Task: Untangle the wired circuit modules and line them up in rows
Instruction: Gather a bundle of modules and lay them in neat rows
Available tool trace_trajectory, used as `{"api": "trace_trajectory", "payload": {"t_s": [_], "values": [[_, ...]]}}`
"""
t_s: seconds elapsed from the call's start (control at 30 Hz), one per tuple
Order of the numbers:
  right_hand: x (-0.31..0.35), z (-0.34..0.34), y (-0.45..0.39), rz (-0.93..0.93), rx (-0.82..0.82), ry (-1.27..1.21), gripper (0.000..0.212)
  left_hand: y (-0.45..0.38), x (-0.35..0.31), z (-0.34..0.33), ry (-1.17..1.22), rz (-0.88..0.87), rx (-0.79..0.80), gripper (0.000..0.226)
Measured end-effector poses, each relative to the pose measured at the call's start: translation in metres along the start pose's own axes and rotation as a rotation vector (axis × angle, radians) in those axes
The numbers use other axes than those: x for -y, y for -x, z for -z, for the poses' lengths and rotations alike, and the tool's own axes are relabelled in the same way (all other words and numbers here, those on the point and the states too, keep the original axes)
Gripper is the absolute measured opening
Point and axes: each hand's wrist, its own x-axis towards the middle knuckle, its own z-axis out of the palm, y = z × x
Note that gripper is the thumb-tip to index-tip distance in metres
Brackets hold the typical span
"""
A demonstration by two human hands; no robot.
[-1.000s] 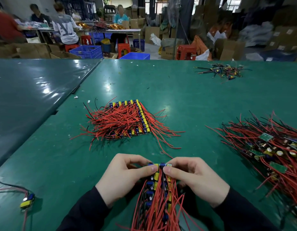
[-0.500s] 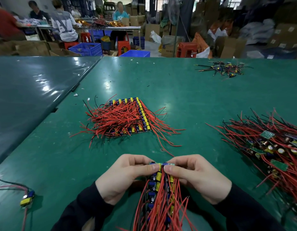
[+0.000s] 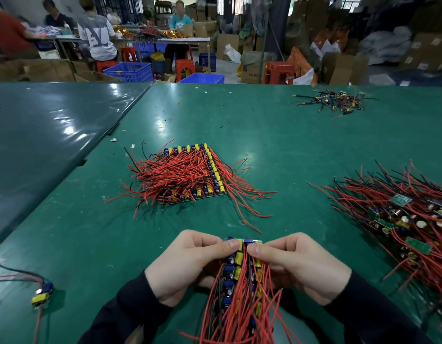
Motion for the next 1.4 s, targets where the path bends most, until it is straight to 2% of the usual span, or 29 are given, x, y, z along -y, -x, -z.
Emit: {"api": "trace_trajectory", "payload": {"t_s": [0.13, 0.37, 0.43, 0.5, 0.6, 0.8, 0.87, 1.03, 1.13, 1.33, 1.4], "values": [[0.0, 0.003, 0.001, -0.022, 0.024, 0.017, 0.051, -0.001, 0.002, 0.0, 0.002, 0.035, -0.032, 0.062], [0.005, 0.003, 0.005, -0.108, 0.083, 0.015, 0.03, -0.004, 0.005, 0.0, 0.028, 0.091, -0.082, 0.052], [0.006, 0.003, 0.006, -0.116, 0.071, 0.031, 0.03, -0.005, 0.005, 0.0, 0.044, 0.095, -0.103, 0.05], [0.006, 0.003, 0.006, -0.108, 0.057, 0.038, 0.033, -0.005, 0.004, 0.0, 0.055, 0.098, -0.121, 0.055], [0.007, 0.002, 0.005, -0.103, 0.064, 0.031, 0.023, -0.005, 0.004, 0.0, 0.068, 0.11, -0.12, 0.062], [0.003, 0.004, 0.003, -0.139, 0.059, 0.085, 0.034, -0.004, 0.002, 0.002, 0.111, 0.105, -0.098, 0.067], [0.002, 0.005, 0.003, -0.136, 0.068, 0.087, 0.038, -0.004, 0.001, 0.002, 0.115, 0.113, -0.095, 0.063], [-0.001, 0.006, 0.001, -0.108, 0.08, 0.075, 0.035, -0.004, 0.002, 0.0, 0.12, 0.124, -0.077, 0.026], [-0.003, 0.005, 0.0, -0.09, 0.064, 0.045, 0.038, -0.004, 0.003, 0.002, 0.132, 0.114, -0.084, 0.026], [-0.006, 0.001, -0.002, 0.0, 0.016, -0.022, 0.029, -0.007, 0.006, 0.003, 0.123, 0.08, -0.099, 0.026], [-0.008, 0.0, -0.003, 0.023, 0.0, -0.028, 0.035, -0.007, 0.007, 0.002, 0.132, 0.072, -0.092, 0.019]]}}
